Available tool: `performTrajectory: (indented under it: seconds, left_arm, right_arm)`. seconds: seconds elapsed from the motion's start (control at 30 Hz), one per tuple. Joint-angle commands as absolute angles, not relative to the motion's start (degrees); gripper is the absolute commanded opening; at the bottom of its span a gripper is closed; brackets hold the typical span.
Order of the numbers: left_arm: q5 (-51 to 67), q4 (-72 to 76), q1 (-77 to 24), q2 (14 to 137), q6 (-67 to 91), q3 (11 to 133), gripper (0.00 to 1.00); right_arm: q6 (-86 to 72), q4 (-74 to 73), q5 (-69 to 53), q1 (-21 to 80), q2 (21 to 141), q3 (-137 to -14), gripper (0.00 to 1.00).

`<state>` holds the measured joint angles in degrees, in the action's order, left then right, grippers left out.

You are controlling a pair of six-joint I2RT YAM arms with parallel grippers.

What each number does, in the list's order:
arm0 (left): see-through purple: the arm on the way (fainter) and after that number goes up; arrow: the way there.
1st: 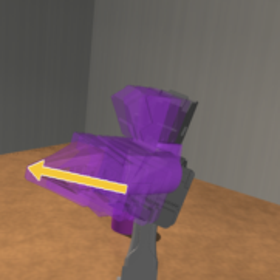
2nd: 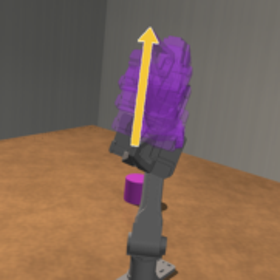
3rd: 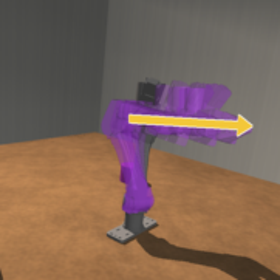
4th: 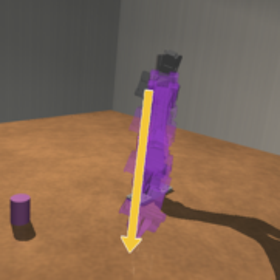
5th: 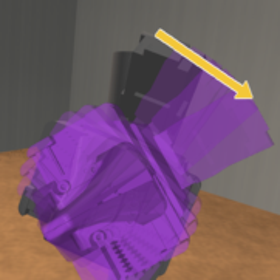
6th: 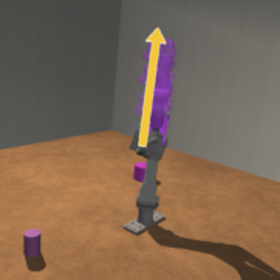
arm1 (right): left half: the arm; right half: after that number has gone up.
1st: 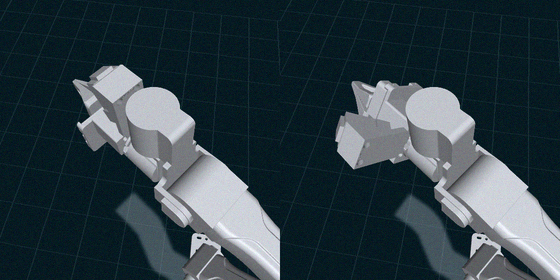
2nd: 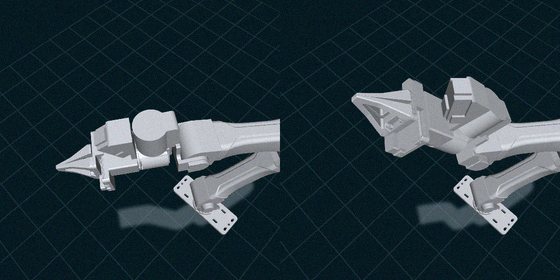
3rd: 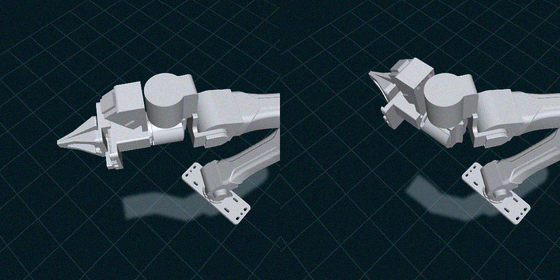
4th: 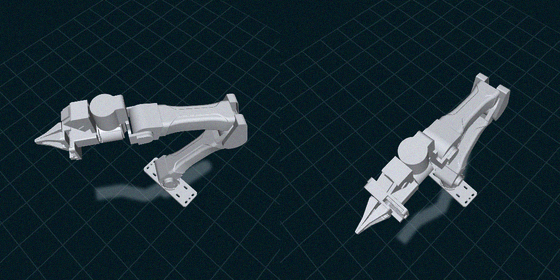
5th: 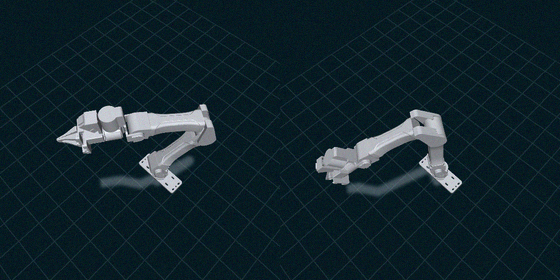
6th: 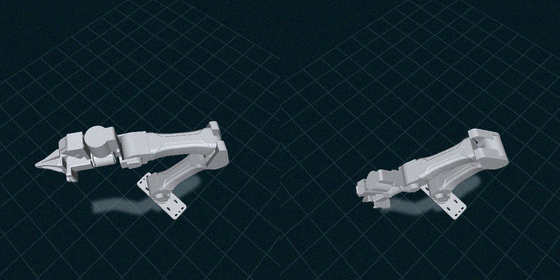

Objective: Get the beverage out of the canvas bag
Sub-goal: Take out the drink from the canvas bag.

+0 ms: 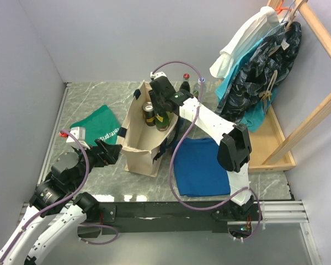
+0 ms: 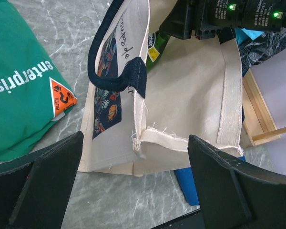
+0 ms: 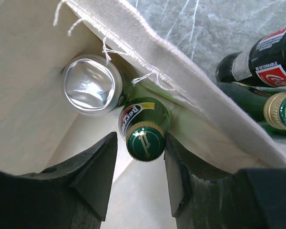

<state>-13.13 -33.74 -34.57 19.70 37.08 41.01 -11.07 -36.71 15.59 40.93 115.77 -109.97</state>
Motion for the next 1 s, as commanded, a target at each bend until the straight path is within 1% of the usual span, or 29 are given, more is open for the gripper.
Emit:
performTrajectory:
  seconds: [0.0,0.13,0.47,0.57,0.6,0.67,0.7,0.77,0.8,0.87,0.97]
  left_arm:
    - [-12.92,-32.26,-34.28,19.77,36.30,42.19,0.96]
    - [-13.01,-32.34,-34.28,19.60,36.39,42.19,0.96]
    - [-12.92,-32.26,-34.19,19.69,36.39,42.10,0.96]
    - [-12.92,-32.26,-34.19,19.69,36.39,42.19,0.96]
    - [-12.92,-32.26,-34.19,19.60,36.39,42.19,0.96]
    - [-12.92,-32.17,-34.19,19.60,36.39,42.19,0.96]
    - [-12.92,-32.25,-34.19,19.60,36.39,42.19,0.96]
    - [-13.01,-32.26,-34.19,19.60,36.39,42.10,0.96]
    - [-13.01,-32.26,-34.19,19.60,36.39,42.19,0.96]
    - [-13.01,-32.26,-34.19,19.60,36.39,42.19,0.96]
    - [-12.92,-32.26,-34.19,19.60,36.30,42.10,0.96]
  right_arm:
    - [-11.25,-36.74,15.82,40.25,117.16,-112.68,0.52]
    - [-11.25,-37.00,16.08,40.25,117.33,-113.20,0.53]
    - [-11.34,-36.91,16.00,40.08,117.25,-112.94,0.43]
    - [-11.25,-37.09,15.82,40.17,117.33,-113.03,0.37]
    - [-11.25,-37.00,15.91,40.17,117.33,-113.03,0.32]
    - [-11.16,-37.09,15.82,40.17,117.51,-113.20,0.27]
    - [-11.16,-37.18,15.82,40.17,117.51,-113.29,0.21]
    - [-11.07,-37.35,15.82,40.17,117.69,-113.81,0.14]
    - [-11.07,-37.44,15.99,40.17,117.77,-113.91,0.07]
    - [-11.07,-37.62,15.91,40.17,117.69,-114.17,0.01]
    - [-10.99,-37.44,16.26,40.17,116.98,-113.91,0.00]
